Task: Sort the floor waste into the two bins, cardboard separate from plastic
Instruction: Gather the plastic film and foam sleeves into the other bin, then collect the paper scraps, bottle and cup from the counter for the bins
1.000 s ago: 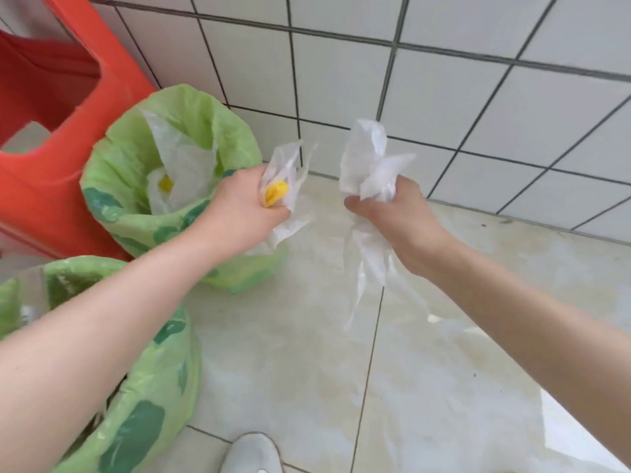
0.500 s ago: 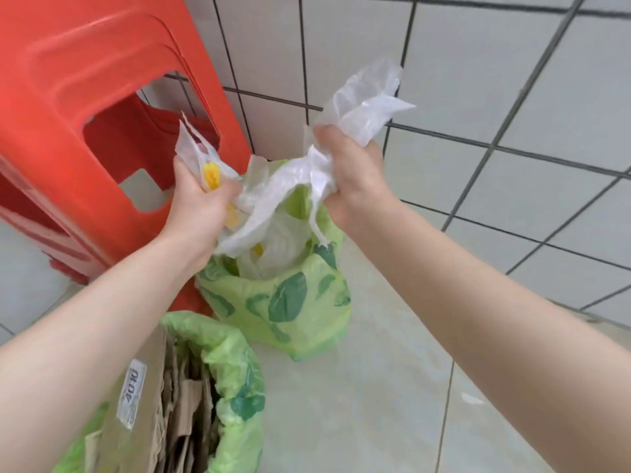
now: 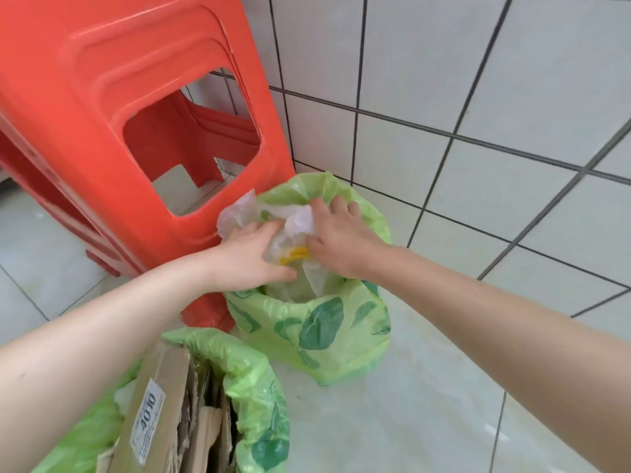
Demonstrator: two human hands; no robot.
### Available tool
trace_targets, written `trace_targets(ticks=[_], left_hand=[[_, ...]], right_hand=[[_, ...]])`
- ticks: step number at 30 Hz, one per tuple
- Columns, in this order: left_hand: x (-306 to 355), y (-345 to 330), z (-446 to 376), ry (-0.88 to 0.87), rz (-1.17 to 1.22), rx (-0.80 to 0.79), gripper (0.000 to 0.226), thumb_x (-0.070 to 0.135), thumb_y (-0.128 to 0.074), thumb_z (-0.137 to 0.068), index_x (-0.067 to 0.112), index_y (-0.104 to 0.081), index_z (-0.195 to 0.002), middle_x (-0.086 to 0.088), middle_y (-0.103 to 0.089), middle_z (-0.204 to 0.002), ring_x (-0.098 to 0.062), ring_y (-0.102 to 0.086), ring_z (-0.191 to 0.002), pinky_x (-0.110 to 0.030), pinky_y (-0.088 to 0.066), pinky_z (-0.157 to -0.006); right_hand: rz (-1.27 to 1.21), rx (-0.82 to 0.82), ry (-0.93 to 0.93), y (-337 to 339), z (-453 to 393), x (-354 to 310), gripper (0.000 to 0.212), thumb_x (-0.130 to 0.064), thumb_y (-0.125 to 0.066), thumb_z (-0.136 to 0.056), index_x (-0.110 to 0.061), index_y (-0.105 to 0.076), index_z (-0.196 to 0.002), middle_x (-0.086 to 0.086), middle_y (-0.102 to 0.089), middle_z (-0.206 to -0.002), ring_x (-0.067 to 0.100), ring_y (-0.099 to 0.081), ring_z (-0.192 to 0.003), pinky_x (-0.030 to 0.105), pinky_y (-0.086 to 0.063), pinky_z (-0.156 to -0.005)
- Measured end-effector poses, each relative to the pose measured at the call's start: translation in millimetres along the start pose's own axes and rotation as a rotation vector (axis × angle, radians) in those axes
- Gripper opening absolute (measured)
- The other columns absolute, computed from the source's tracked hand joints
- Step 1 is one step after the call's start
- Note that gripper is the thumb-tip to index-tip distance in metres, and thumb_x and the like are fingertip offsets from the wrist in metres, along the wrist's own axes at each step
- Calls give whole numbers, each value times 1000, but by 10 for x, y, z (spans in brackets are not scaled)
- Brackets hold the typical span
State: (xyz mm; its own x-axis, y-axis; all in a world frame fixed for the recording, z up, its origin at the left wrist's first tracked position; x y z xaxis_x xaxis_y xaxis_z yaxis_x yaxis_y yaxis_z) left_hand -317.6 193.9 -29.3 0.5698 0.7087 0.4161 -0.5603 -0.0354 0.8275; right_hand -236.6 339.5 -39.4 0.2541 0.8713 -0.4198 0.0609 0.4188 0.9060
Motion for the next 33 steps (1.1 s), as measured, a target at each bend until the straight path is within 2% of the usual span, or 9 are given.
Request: trace_targets(ticks=[2,5,9,14,18,22,26,29,33], left_hand=[[-22,-57,12,29,-221,-100,87,56,-63,-77,28,-20,-147,-8,-26,-151,-34,-20,-141,-47,-26,-113],[13,-194,-134,18,-410,-219,69,47,-56,-87,14,-30,-141,-13,-36,-143,-34,-34,-131,-42,-34,-107],[18,-414,-478,63,-574,-452,60,43,-50,-93,4,-40,-138,-15,-46,-138,-32,-50,-120,-39,-43,-100],[17,-554,-664,137,-628,-631,63,44,-53,-92,8,-38,-141,-11,-43,-143,-29,-49,-123,-38,-44,-95],[123,-389,-548,149,-527,-623,57,38,-54,-89,7,-46,-136,-10,-53,-132,-29,-56,-112,-38,-48,-94],[258,6,-164,129,-416,-542,50,37,-55,-81,9,-56,-123,-8,-62,-116,-29,-61,-98,-40,-54,-87],[441,616,408,119,-197,-354,40,25,-51,-88,10,-52,-125,-10,-59,-124,-31,-58,-108,-40,-50,-91],[606,1169,956,167,3,-204,46,22,-46,-90,18,-47,-135,-7,-56,-132,-28,-55,-117,-38,-47,-96],[882,1944,1809,245,252,71,32,23,-43,-92,30,-60,-118,5,-70,-110,-17,-65,-96,-33,-53,-82]], right_hand=[[222,-126,-12,-36,-36,-15,43,-15,-46,-90,-12,-33,-131,16,-38,-124,38,-33,-120,43,-40,-86],[451,-313,-57,-165,-137,-21,55,-6,-51,-88,-12,-31,-138,16,-37,-132,38,-33,-126,44,-44,-87],[625,-546,-45,-392,-350,-10,59,-15,-50,-93,-10,-24,-146,16,-33,-146,39,-30,-134,47,-38,-100],[659,-766,-41,-577,-499,34,59,-38,-43,-97,-13,-26,-147,12,-37,-147,35,-37,-134,44,-37,-103],[429,-756,-128,-326,-418,-8,70,-37,-47,-95,-10,-12,-150,16,-34,-148,38,-14,-143,51,-35,-105],[302,-627,-31,218,-211,-135,52,-21,-51,-92,-4,-35,-138,17,-44,-135,37,-32,-132,44,-39,-103],[196,-547,-2,893,9,-351,38,-14,-48,-89,-4,-46,-125,15,-50,-124,32,-45,-119,38,-41,-95],[158,-578,-38,1452,177,-623,41,-17,-47,-87,-8,-47,-127,14,-51,-122,32,-49,-117,38,-44,-97],[86,-574,1,2319,457,-1227,51,-19,-49,-89,-13,-39,-139,12,-49,-130,31,-50,-120,37,-44,-99]])
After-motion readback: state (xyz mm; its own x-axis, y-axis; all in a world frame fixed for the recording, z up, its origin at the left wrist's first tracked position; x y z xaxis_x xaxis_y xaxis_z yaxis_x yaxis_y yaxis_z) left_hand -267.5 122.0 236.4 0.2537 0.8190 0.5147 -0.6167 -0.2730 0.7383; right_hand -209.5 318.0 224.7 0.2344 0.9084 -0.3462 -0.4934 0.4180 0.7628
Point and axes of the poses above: each hand's wrist, its own z-axis away from the middle knuckle, its own y-axis out of the back of the hand, x = y × z, the point moved 1 cm from there along -z, towards the middle knuckle
